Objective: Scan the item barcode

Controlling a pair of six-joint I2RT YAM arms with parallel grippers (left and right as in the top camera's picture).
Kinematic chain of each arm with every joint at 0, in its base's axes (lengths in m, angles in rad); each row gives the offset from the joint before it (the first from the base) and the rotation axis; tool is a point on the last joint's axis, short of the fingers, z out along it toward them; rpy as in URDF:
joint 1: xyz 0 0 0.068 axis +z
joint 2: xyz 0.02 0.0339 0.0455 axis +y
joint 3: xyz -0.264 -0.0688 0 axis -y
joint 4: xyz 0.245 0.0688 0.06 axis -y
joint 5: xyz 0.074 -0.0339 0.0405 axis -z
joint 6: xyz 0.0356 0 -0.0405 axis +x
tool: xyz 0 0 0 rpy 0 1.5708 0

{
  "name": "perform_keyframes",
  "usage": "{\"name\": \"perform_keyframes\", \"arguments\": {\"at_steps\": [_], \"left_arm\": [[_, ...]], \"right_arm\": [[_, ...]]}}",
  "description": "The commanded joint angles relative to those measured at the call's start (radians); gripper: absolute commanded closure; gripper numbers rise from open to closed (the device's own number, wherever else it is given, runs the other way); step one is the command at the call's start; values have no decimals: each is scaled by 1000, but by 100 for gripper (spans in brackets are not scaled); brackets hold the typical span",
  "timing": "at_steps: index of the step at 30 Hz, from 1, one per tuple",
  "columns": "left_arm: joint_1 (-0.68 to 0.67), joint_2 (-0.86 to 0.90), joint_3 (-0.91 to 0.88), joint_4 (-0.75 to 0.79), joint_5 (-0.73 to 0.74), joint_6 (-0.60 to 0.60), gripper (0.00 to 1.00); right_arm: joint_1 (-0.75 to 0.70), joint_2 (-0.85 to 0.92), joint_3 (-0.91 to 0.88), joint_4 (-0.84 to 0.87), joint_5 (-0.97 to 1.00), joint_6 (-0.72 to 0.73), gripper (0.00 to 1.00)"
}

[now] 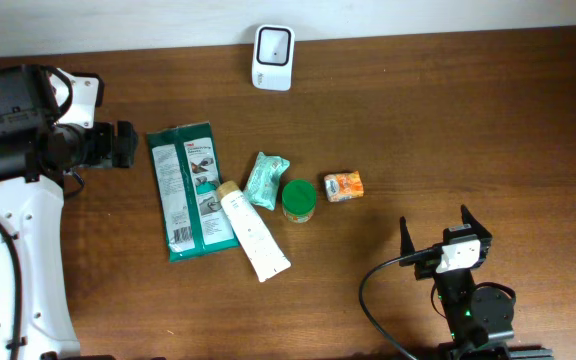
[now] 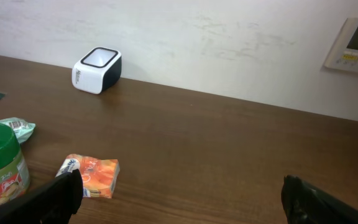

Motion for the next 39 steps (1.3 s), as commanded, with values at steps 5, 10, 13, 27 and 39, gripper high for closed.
{"name": "perform_keyframes", "arguments": {"at_steps": [5, 10, 13, 27, 39], "left_arm": [[2, -6, 9, -1, 0, 16, 1], [2, -6, 9, -1, 0, 16, 1], [2, -6, 9, -1, 0, 16, 1], [2, -6, 9, -1, 0, 16, 1], [2, -6, 9, -1, 0, 16, 1]], "right_arm": [[-5, -8, -6, -1, -13, 7, 2], [-5, -8, -6, -1, -13, 7, 2], [-5, -8, -6, -1, -13, 7, 2], [-5, 5, 26, 47, -233, 42, 2], [-5, 812, 933, -584, -512, 169, 2]]}}
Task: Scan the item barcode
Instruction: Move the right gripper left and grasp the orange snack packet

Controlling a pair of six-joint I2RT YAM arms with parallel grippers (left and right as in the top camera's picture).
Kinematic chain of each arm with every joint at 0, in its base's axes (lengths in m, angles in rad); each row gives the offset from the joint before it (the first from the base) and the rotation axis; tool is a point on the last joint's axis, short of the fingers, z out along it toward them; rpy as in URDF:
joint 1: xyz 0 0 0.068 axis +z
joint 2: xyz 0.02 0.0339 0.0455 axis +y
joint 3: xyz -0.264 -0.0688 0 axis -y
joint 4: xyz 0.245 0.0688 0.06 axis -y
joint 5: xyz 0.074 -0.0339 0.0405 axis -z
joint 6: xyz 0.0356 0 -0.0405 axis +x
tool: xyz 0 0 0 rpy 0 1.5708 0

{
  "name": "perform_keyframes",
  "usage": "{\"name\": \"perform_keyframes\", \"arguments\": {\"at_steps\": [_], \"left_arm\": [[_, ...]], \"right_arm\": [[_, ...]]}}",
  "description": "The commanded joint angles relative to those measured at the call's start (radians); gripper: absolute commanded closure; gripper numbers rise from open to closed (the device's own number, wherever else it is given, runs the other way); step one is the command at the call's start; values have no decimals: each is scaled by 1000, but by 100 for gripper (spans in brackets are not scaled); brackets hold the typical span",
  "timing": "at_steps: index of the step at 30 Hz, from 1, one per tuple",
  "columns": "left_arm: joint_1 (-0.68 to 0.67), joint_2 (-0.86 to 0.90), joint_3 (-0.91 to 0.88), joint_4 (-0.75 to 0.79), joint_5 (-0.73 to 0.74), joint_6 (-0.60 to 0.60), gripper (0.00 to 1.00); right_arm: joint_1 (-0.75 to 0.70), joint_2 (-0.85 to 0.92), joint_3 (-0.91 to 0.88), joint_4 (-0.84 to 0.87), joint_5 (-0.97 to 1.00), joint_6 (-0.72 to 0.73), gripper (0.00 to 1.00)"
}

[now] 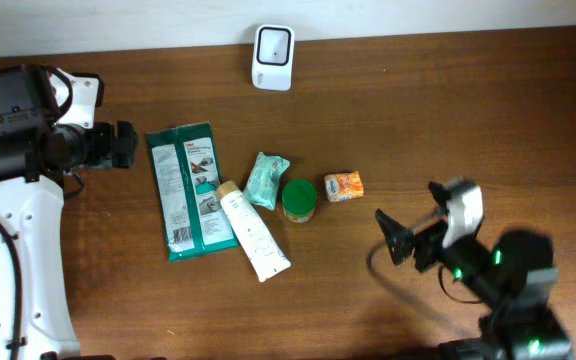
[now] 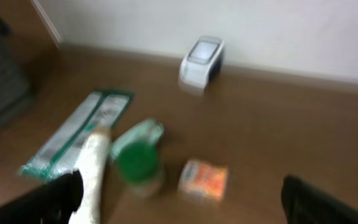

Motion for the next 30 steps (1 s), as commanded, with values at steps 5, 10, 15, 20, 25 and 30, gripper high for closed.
{"name": "perform_keyframes", "arguments": {"at_steps": [5, 10, 15, 20, 25, 30], "left_arm": [[2, -6, 9, 0, 1, 16, 1], [2, -6, 9, 0, 1, 16, 1], [2, -6, 9, 0, 1, 16, 1], [2, -6, 9, 0, 1, 16, 1], [2, -6, 9, 0, 1, 16, 1], [2, -6, 9, 0, 1, 16, 1]], "right_arm": [[-5, 588, 579, -431, -61, 19, 2], [-5, 844, 656, -340, -63, 19, 11], [23, 1030, 656, -253, -61, 50, 47], [98, 1173, 656, -114, -34, 71, 75], [169, 1266, 656, -73, -12, 80, 91], [219, 1320, 655, -77, -12, 84, 92]]}}
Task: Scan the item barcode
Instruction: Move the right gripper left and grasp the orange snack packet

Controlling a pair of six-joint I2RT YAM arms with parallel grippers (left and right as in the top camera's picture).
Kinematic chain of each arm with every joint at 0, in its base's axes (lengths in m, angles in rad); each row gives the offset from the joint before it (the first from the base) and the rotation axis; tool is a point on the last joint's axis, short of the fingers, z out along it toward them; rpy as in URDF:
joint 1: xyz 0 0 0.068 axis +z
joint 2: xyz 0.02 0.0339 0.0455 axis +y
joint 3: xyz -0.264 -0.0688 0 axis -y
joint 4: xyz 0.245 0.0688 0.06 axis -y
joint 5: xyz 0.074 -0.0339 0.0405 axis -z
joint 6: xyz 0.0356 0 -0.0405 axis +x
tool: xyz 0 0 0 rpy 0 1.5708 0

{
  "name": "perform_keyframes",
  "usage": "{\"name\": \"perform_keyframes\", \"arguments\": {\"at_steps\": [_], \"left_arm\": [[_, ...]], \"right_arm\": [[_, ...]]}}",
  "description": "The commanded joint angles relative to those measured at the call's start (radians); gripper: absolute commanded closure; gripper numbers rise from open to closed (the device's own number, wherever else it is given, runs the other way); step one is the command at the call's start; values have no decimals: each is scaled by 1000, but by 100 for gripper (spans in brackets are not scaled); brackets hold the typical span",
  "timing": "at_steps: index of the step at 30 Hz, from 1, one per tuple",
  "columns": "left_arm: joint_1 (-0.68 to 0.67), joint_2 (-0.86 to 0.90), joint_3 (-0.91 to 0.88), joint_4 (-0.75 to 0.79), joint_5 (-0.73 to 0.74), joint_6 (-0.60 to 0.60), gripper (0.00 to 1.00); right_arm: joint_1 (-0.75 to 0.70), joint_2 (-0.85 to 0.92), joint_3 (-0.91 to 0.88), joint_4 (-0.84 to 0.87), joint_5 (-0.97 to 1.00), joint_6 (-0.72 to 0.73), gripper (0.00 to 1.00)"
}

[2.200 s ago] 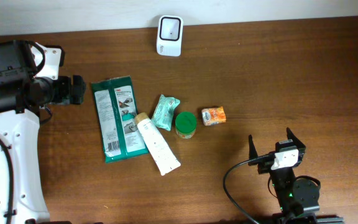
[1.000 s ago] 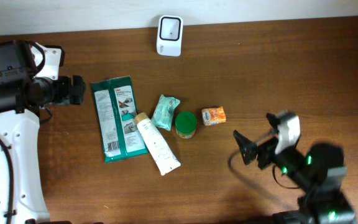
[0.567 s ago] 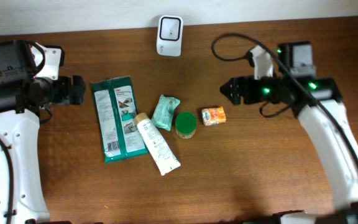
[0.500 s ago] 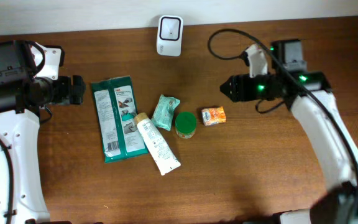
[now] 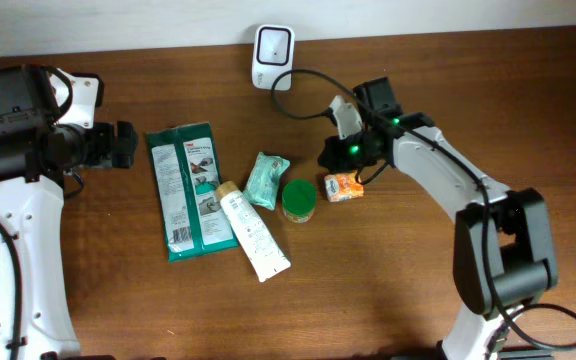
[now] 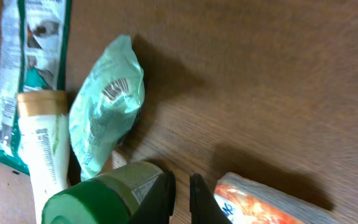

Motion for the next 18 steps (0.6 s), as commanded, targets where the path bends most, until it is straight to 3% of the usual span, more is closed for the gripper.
{"name": "perform_keyframes", "arguments": {"at_steps": [1, 2, 10, 18], "left_arm": [[2, -6, 9, 1, 3, 16, 1], [2, -6, 9, 1, 3, 16, 1], [2, -6, 9, 1, 3, 16, 1], [2, -6, 9, 1, 3, 16, 1]], "right_arm": [[37, 37, 17, -1, 13, 16, 92], [47, 58, 16, -1, 14, 27, 95], [27, 122, 17, -70, 107, 109, 96], [-155, 121, 189, -220, 111, 103, 95]]}}
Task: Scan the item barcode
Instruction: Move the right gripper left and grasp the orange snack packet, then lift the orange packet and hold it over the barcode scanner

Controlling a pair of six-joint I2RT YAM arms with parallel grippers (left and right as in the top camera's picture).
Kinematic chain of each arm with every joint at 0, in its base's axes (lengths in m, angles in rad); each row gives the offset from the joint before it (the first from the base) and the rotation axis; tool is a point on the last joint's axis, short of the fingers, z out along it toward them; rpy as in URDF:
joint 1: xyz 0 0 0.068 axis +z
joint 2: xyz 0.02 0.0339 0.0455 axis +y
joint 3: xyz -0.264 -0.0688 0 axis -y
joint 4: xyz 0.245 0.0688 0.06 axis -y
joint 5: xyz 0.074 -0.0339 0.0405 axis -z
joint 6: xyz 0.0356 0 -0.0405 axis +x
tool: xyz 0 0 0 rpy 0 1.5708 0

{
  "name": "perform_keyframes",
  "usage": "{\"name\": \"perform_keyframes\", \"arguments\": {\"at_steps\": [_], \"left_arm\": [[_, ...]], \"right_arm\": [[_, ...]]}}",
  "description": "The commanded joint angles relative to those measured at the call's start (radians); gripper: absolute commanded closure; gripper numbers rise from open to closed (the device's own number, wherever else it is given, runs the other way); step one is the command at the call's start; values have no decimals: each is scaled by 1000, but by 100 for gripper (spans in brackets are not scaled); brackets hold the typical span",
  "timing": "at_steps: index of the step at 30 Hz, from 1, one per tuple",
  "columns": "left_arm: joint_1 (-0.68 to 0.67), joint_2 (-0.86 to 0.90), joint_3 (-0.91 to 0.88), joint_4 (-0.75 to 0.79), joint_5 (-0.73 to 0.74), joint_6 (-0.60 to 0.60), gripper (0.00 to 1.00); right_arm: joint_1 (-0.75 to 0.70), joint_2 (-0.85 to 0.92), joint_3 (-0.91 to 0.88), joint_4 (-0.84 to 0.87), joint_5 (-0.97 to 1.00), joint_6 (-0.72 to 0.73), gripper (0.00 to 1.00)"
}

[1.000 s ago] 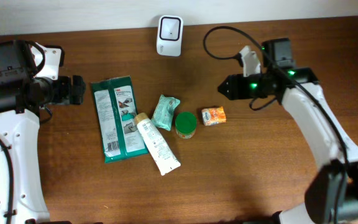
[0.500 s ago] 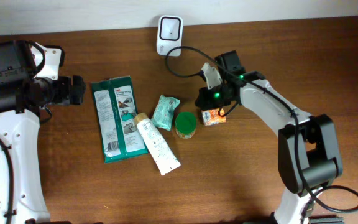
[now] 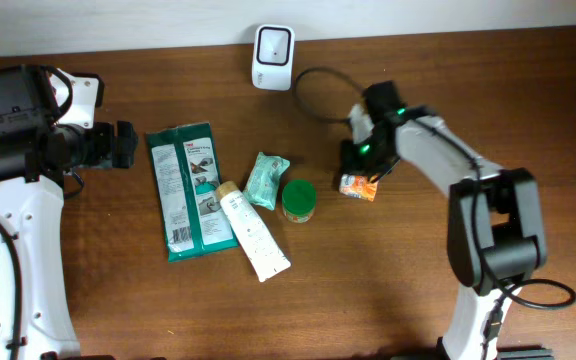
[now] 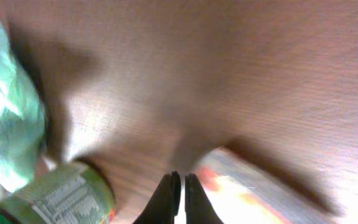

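A small orange snack packet (image 3: 360,187) lies tilted on the brown table, right of the green-lidded jar (image 3: 299,200). My right gripper (image 3: 354,175) is down at the packet's near-left edge. In the right wrist view its fingers (image 4: 180,186) are pressed almost together at the blurred packet's (image 4: 260,193) edge, with a thin pale strip between them. The white barcode scanner (image 3: 272,45) stands at the table's back edge. My left gripper (image 3: 121,144) hovers at the far left; its jaw state does not show.
A mint-green pouch (image 3: 266,180), a cream tube (image 3: 253,233) and a long green wipes pack (image 3: 188,190) lie in a row left of the jar (image 4: 61,196). The right arm's cable loops near the scanner.
My right gripper has dropped onto the orange packet and its fingers have drawn closer together. The packet now sits slightly further right and more tilted. The left arm has not moved.
My right gripper first rested wide open at the table's front right. Then it was raised, facing the items, still open. Later it hung over the jar and orange packet with fingers nearly together. Now it pinches the shifted packet's edge.
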Motion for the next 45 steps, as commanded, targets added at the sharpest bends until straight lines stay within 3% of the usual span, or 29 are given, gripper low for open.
{"name": "perform_keyframes", "arguments": {"at_steps": [1, 4, 6, 10, 14, 17, 30, 33, 35, 36, 44, 45], "left_arm": [[2, -6, 9, 1, 3, 16, 1], [2, -6, 9, 1, 3, 16, 1], [2, -6, 9, 1, 3, 16, 1], [2, -6, 9, 1, 3, 16, 1], [2, -6, 9, 1, 3, 16, 1], [2, -6, 9, 1, 3, 16, 1], [2, -6, 9, 1, 3, 16, 1], [2, -6, 9, 1, 3, 16, 1], [2, -6, 9, 1, 3, 16, 1], [2, -6, 9, 1, 3, 16, 1], [2, -6, 9, 1, 3, 16, 1], [2, -6, 9, 1, 3, 16, 1]], "right_arm": [[-79, 3, 130, -85, 19, -12, 90], [-127, 2, 222, -209, 6, -129, 71], [-149, 2, 232, -261, -43, -288, 58], [-153, 51, 232, -348, -54, -560, 58], [-153, 113, 232, -363, -62, -618, 65], [-153, 151, 232, -389, -79, -695, 65], [-153, 210, 136, -313, -98, -695, 66], [-153, 210, 113, -332, -152, -695, 86], [-153, 210, 113, -343, -197, -677, 96], [-153, 210, 114, -342, -222, -659, 96], [-245, 130, 222, -525, -784, -593, 96], [-269, 117, 223, -562, -830, -534, 96]]}}
